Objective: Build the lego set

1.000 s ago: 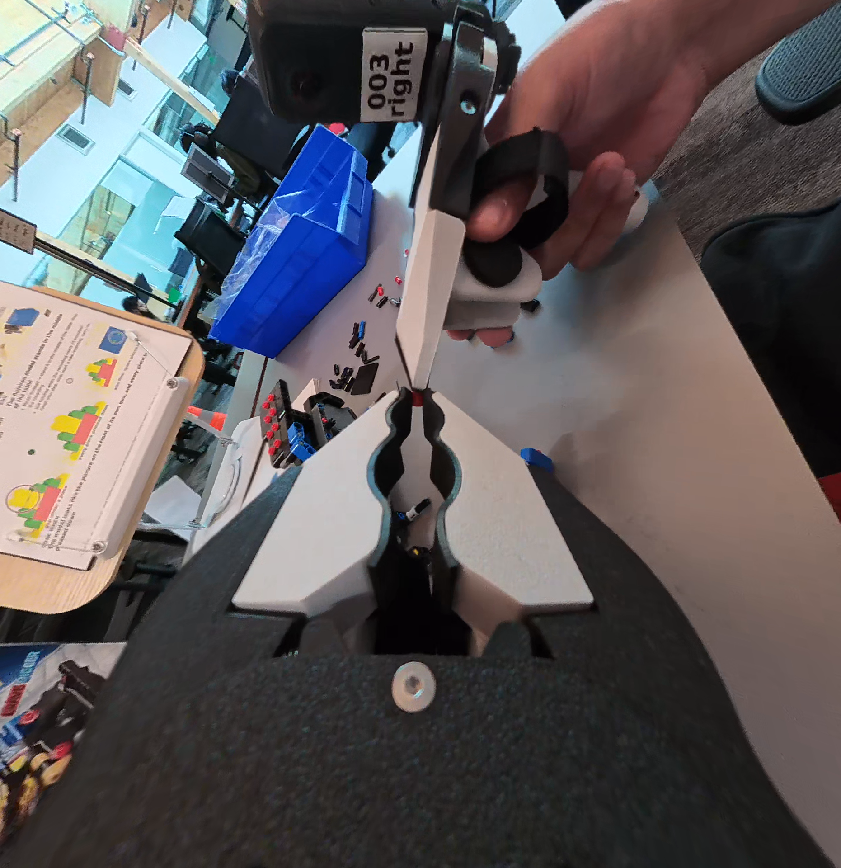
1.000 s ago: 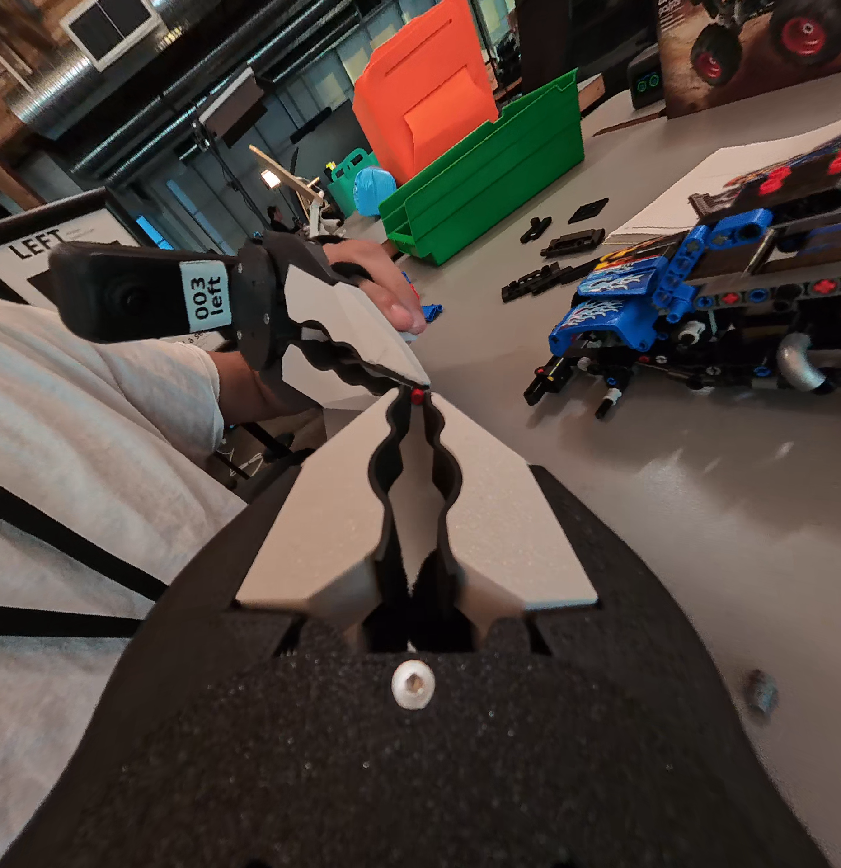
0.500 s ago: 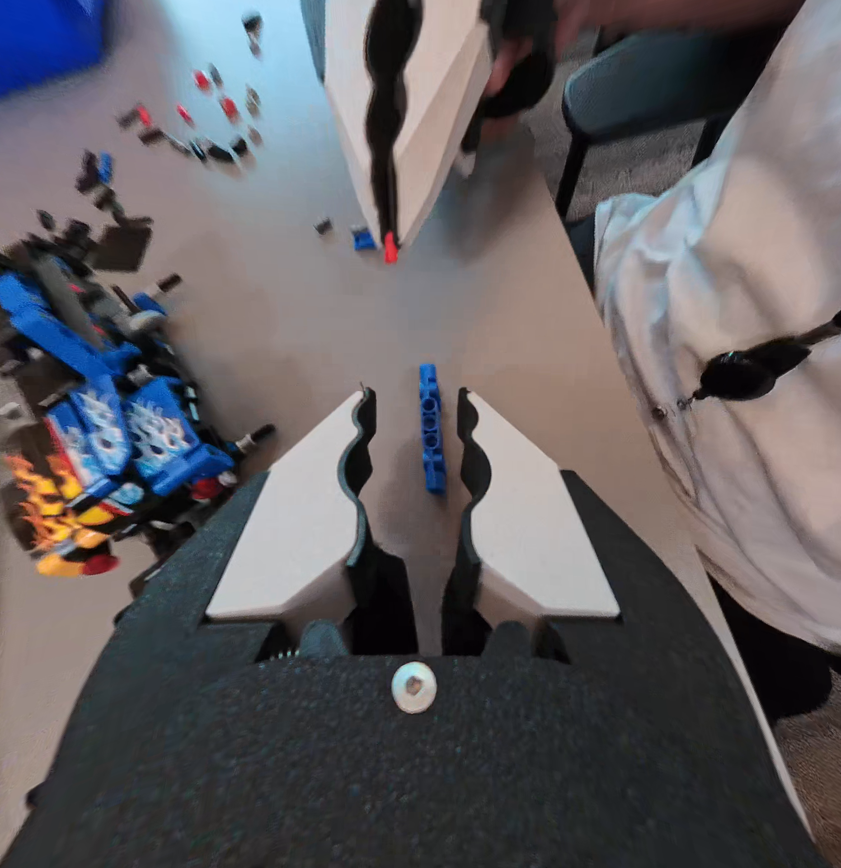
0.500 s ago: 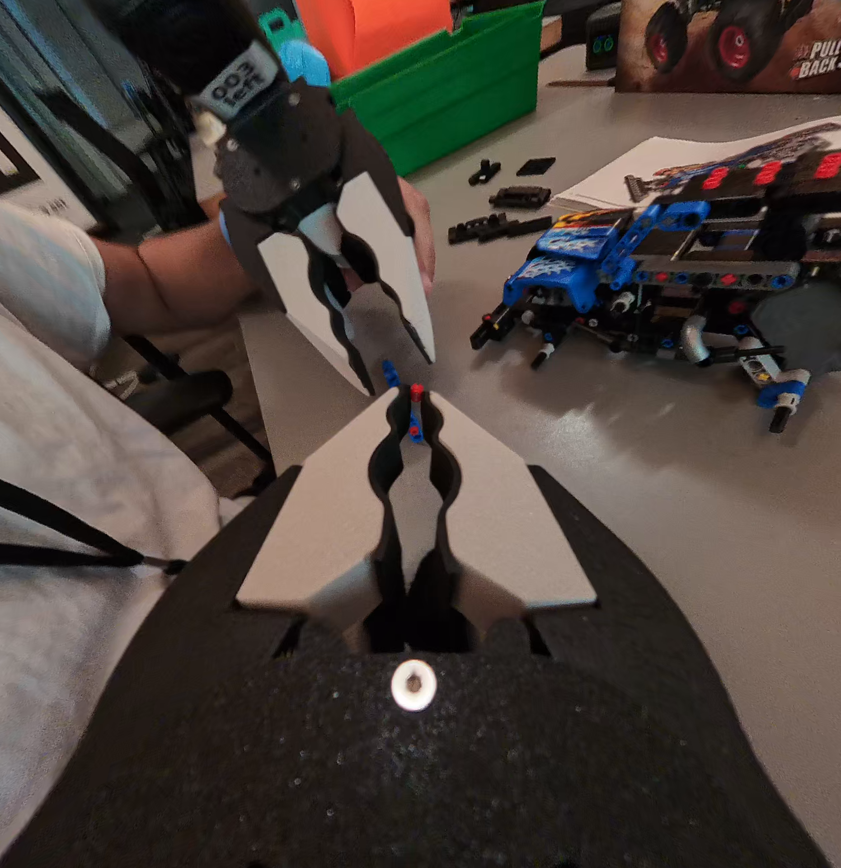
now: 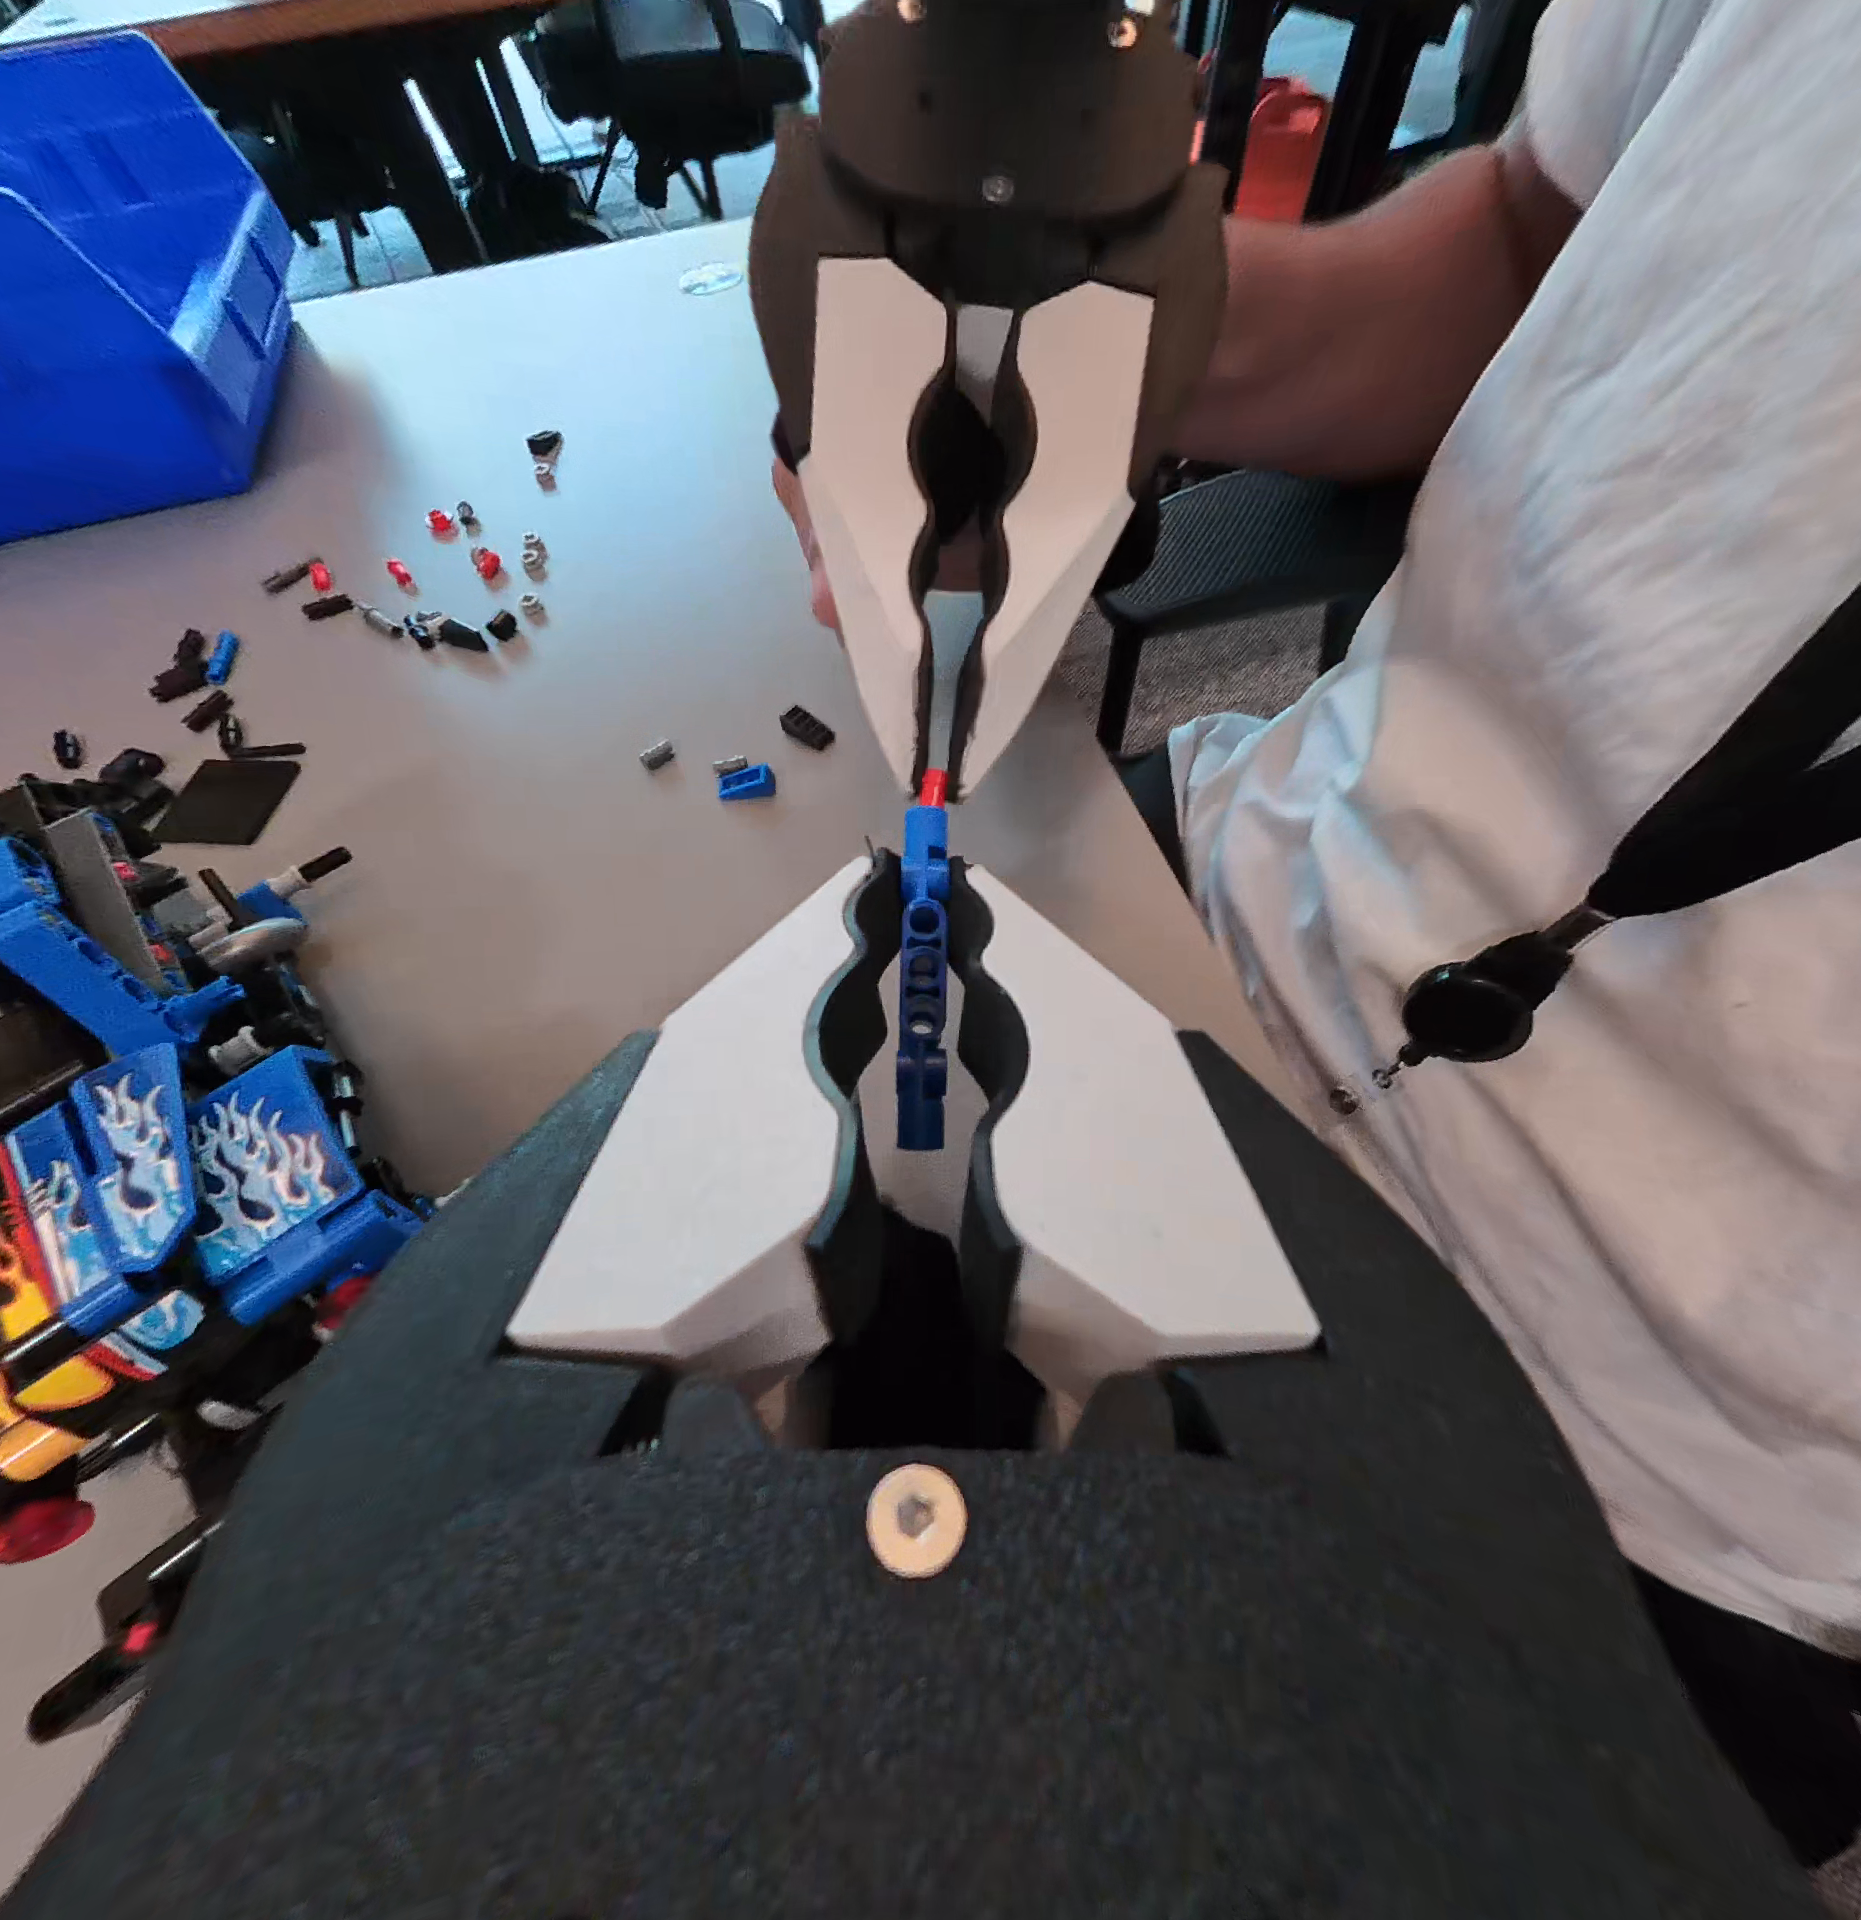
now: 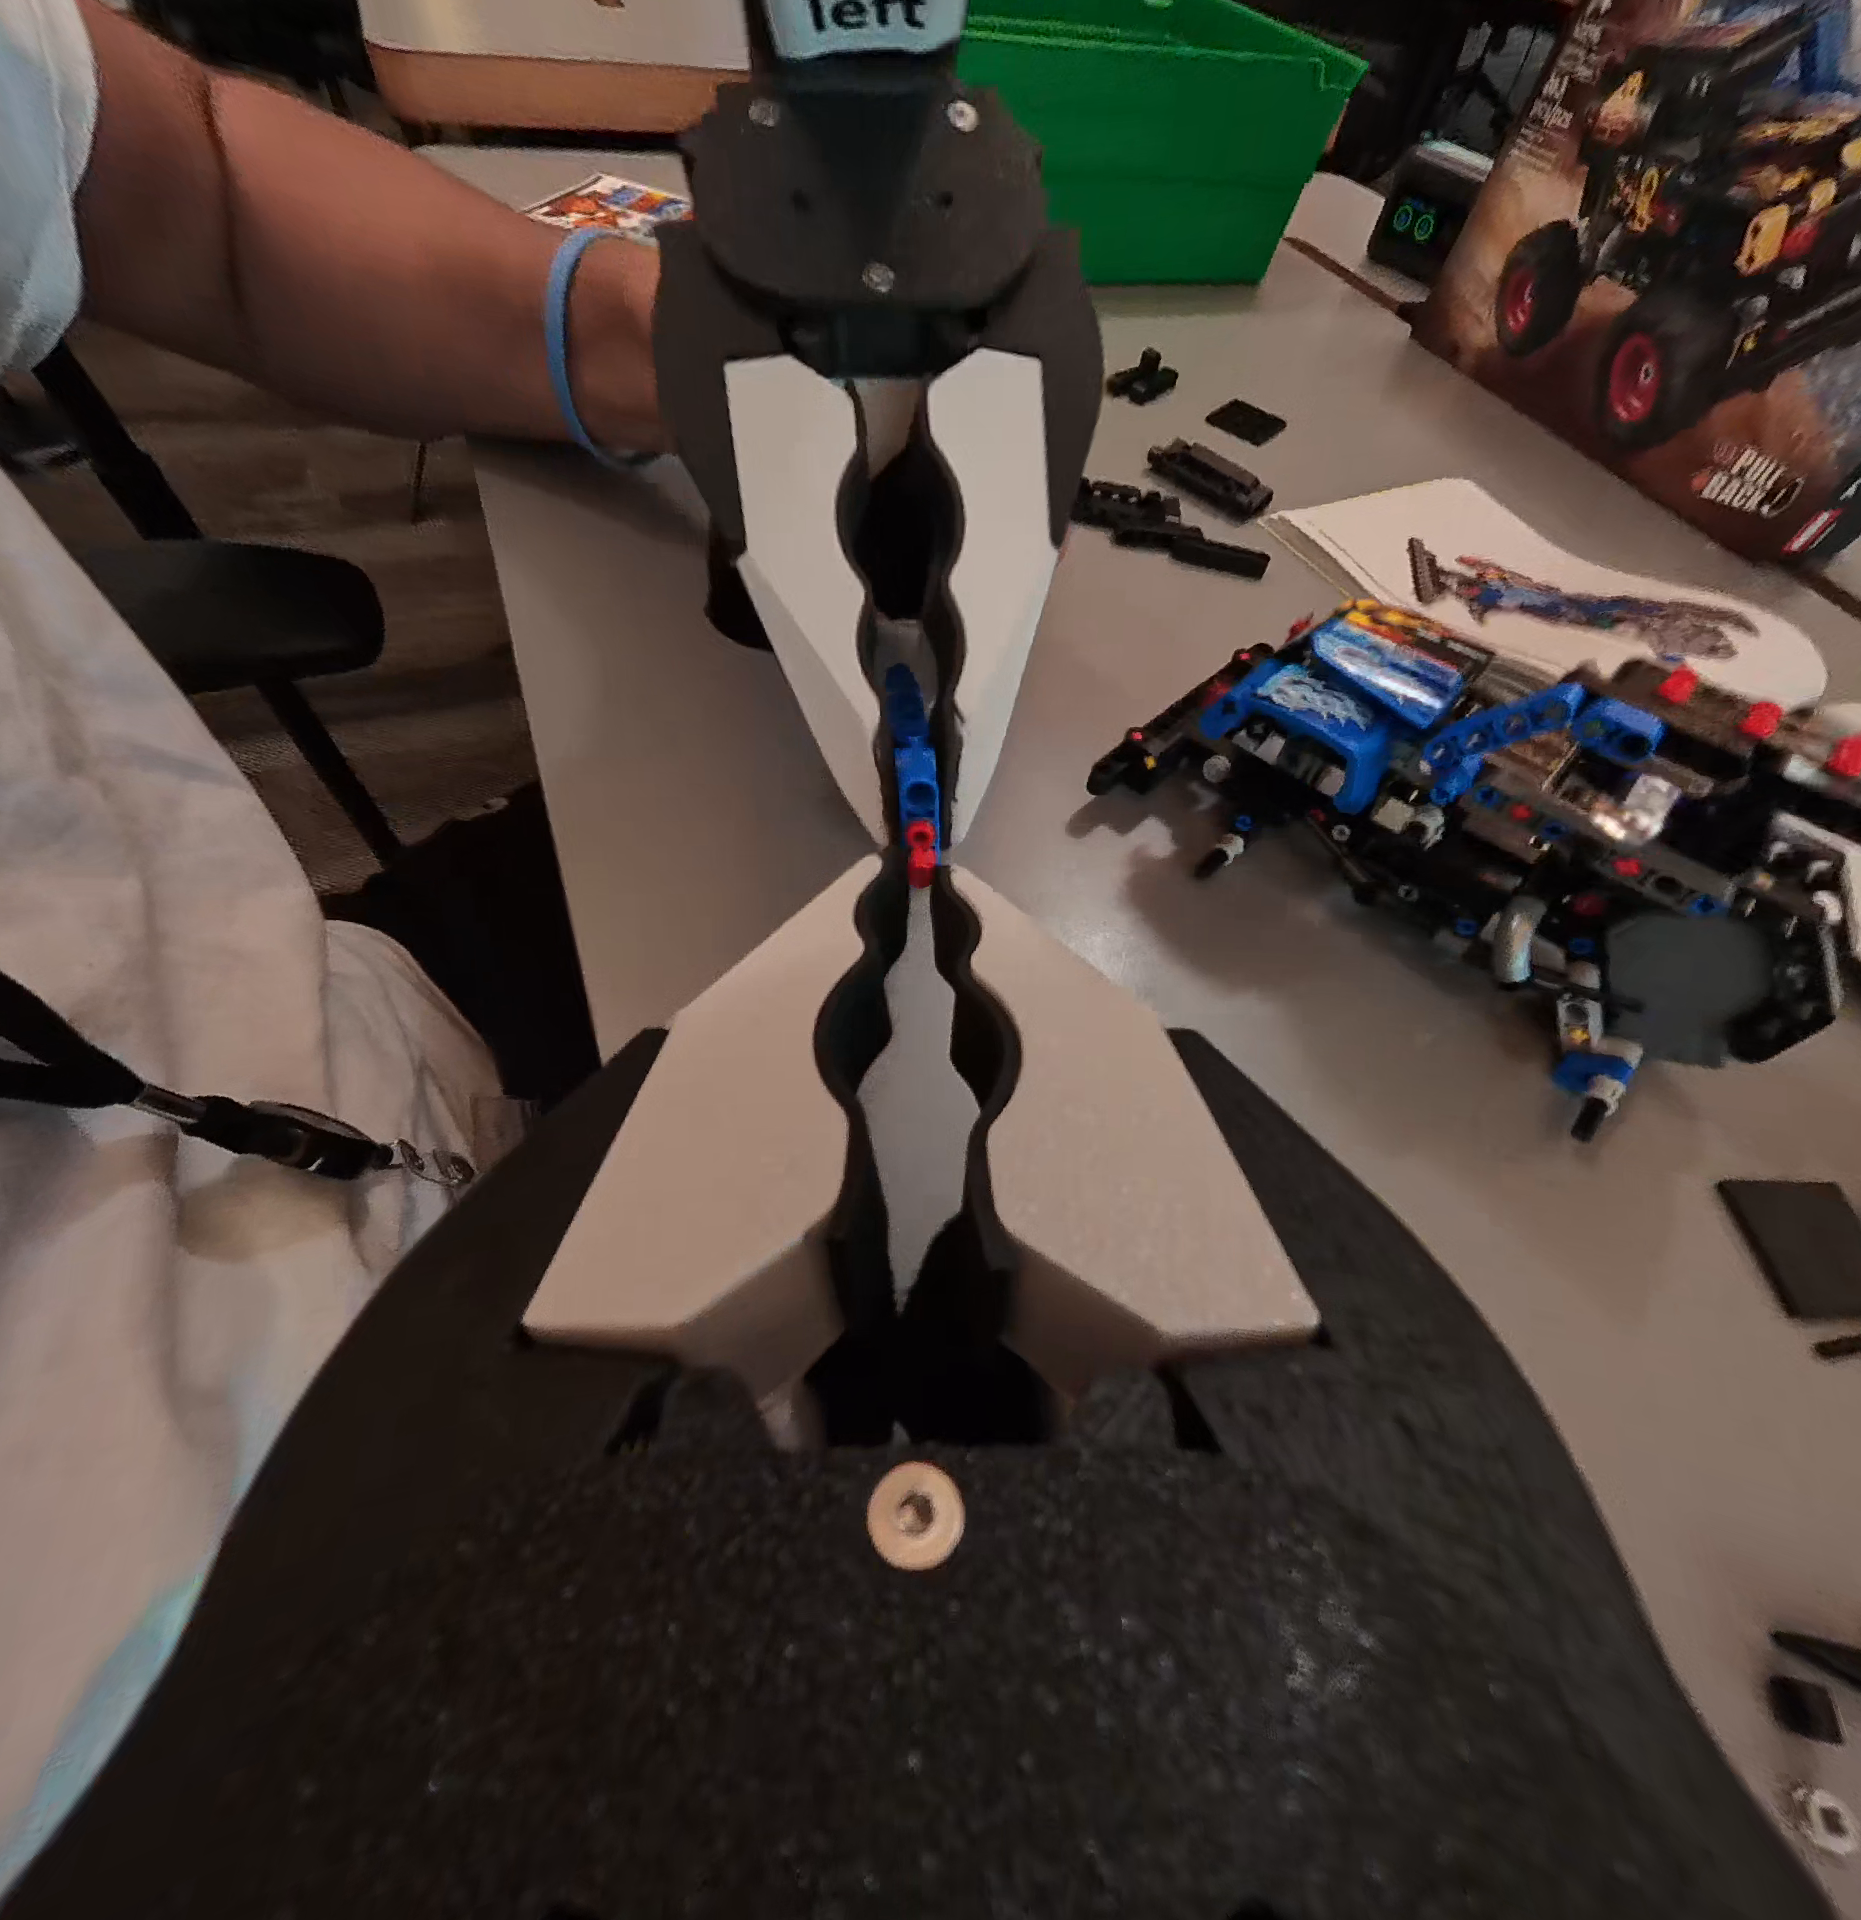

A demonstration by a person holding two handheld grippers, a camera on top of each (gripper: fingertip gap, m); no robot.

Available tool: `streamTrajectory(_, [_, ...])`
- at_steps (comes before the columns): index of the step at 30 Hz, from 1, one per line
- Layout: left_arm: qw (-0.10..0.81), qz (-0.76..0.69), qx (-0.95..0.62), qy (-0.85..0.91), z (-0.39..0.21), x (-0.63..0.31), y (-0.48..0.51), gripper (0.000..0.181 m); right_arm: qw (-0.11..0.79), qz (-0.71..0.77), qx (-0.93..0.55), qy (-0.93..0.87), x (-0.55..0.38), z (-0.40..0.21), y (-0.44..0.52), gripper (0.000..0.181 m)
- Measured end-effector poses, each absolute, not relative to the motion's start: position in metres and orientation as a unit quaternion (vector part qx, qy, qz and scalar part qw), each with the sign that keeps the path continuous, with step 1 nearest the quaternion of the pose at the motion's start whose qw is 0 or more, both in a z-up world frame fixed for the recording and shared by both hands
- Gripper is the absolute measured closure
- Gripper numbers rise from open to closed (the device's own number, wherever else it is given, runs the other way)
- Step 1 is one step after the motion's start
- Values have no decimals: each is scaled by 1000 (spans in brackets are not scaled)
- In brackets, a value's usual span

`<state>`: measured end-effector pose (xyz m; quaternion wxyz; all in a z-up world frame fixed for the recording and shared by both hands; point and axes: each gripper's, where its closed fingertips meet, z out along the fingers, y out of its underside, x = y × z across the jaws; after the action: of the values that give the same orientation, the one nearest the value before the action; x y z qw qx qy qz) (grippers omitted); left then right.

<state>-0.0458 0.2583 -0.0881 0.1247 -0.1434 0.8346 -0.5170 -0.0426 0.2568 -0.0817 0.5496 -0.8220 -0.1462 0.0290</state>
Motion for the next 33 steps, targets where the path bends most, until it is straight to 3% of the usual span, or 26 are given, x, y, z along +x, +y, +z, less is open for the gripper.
streamTrajectory(15, [93,-507,-127,848,-98,-55,254,175,549,3,-813,-194,-55,-80,258,178])
streamTrajectory(33, [9,-567,-137,812,-81,-67,249,175,609,105,-769,-166,-65,-65,257,178])
